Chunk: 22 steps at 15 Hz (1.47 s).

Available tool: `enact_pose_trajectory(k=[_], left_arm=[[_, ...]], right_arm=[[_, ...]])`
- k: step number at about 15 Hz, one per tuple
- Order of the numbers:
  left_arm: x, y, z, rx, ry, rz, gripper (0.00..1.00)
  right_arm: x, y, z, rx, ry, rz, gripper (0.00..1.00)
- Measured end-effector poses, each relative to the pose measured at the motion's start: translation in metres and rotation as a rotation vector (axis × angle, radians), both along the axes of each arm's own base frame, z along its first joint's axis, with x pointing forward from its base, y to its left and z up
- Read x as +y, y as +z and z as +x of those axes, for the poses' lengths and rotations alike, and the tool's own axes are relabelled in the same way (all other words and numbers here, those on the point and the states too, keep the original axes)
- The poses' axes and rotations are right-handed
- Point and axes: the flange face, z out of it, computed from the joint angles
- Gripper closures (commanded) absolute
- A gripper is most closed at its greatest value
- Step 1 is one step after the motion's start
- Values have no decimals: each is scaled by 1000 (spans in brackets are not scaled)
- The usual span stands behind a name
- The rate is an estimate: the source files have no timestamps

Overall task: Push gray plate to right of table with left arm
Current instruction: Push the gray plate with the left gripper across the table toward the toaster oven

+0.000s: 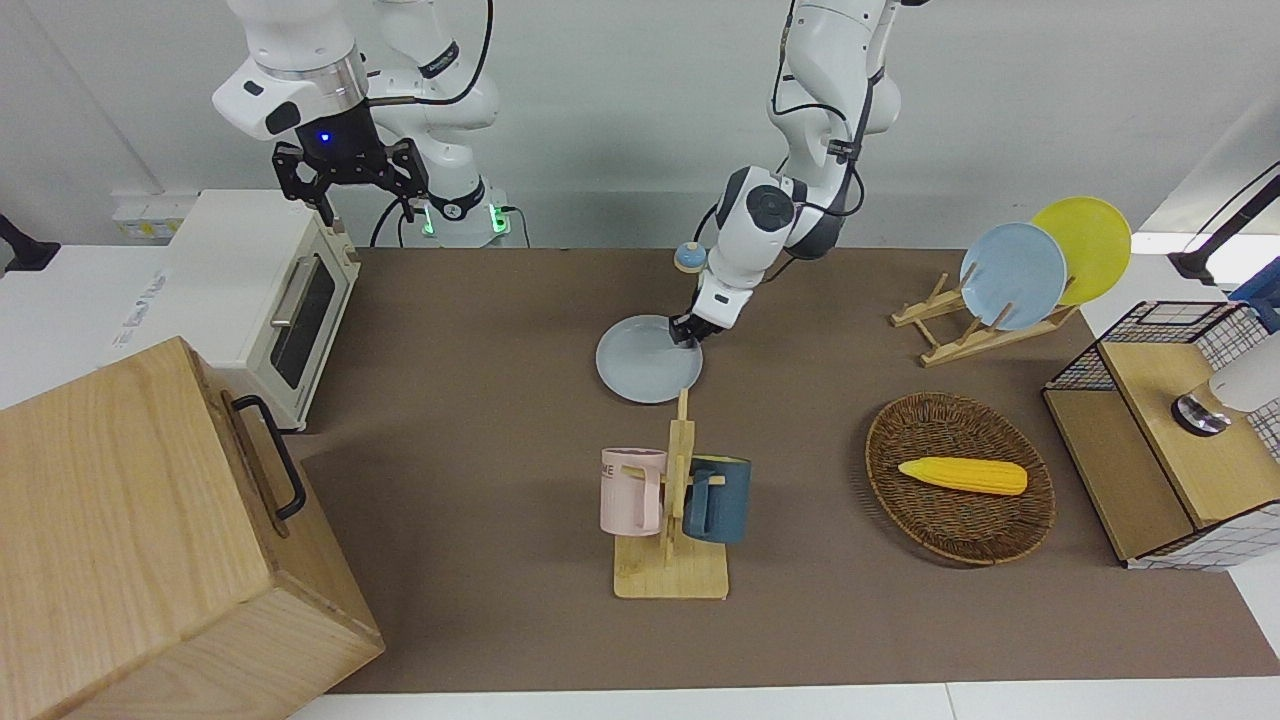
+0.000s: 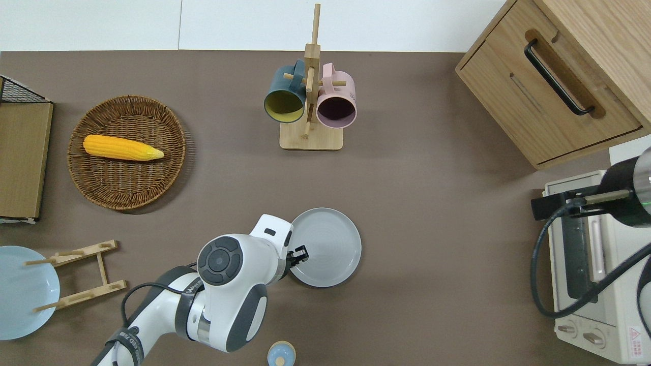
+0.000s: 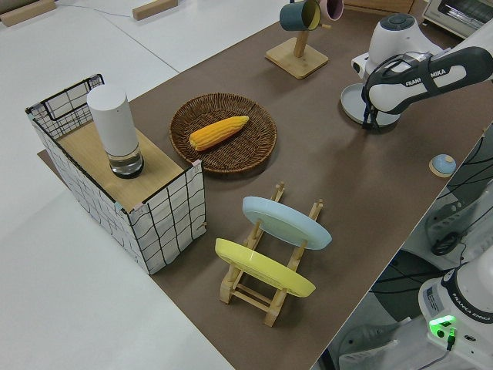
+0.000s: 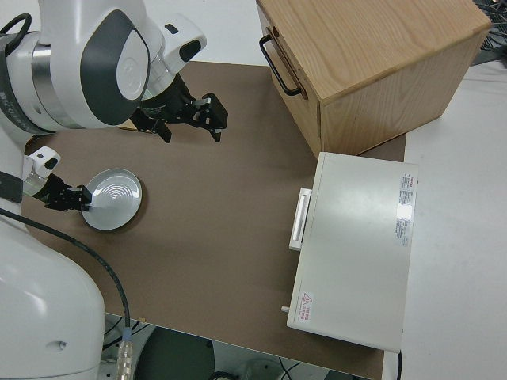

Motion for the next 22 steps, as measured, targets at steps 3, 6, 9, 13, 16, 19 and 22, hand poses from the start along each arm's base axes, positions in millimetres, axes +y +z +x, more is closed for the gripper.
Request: enact_pose_trajectory(k=[3,6,9,13,16,19,22], left_arm=[[-21,3,-12,-3,34,-7,1000],[-36,5,-22,-8,32,-13,1000],[-42,7,-23,-31,30,-27,1000],[-54,-2,-24,-67,26,-60,1000],[-63,-3,-23,-80,22,-80,1000],[-76,-5,-22,-88,12,-104,1000],[-95,-8,-21,-101,0,-140,1000]], right_arm=[[0,0,0,0,0,0,5],[0,0,0,0,0,0,5],[0,0,0,0,0,0,5],[0,0,0,0,0,0,5],[0,0,0,0,0,0,5],[0,0,0,0,0,0,5],[0,0,0,0,0,0,5]])
